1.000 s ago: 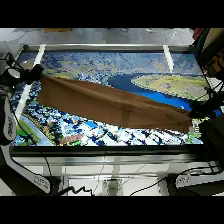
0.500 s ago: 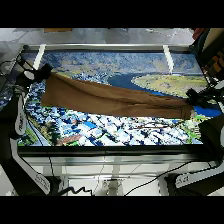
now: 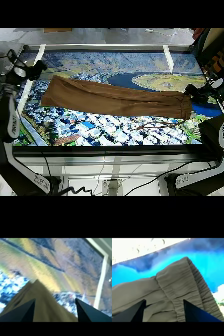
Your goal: Fold the clothes and pants, and hang the long-sleeved shirts on hangers.
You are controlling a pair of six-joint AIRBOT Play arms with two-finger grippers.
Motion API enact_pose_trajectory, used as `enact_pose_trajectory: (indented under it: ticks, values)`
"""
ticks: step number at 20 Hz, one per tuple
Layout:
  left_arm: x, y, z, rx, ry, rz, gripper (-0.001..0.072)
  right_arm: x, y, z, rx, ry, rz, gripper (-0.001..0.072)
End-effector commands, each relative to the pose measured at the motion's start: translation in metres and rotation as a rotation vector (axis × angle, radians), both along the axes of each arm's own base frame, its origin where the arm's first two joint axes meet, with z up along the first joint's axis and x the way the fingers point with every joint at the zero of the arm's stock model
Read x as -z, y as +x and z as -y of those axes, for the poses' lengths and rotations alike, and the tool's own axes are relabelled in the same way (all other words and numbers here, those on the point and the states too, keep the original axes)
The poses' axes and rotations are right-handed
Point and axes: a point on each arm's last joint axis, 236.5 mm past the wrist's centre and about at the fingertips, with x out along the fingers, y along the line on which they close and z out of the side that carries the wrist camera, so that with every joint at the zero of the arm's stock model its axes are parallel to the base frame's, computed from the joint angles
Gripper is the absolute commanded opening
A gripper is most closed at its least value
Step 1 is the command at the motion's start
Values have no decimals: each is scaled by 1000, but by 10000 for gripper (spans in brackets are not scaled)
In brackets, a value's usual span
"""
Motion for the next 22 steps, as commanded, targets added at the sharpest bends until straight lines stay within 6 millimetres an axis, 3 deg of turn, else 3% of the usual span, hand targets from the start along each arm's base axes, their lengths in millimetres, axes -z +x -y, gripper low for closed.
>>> enact_pose_trajectory:
  ticks: [1,4,6,8,10,12,17,20,22]
  values:
    - [23,-72,-30,72,41,-297,520,-7,-2,4,-10,-30,-1,531]
    - [52,-161,-61,116,134,-639,461,-9,-6,1,-14,-24,-12,531]
    - [61,-195,-65,106,104,-721,461,-8,-8,0,-24,-24,-24,530]
    - [65,-190,-42,112,-24,-642,506,-8,-8,-1,-23,-19,-25,530]
    - [74,-176,-17,107,-158,-569,648,-8,-8,-3,-23,-10,-24,530]
    - [97,-172,3,74,-253,-539,648,-7,-11,-4,-27,-4,-36,530]
    - [138,-157,25,-82,-425,-423,648,-7,-11,-4,-27,-5,-37,530]
    - [152,-155,26,-139,-415,-398,648,-7,-11,-6,-26,5,-35,530]
    - [149,-145,19,-168,-381,-349,648,-8,-9,-10,-23,25,-26,529]
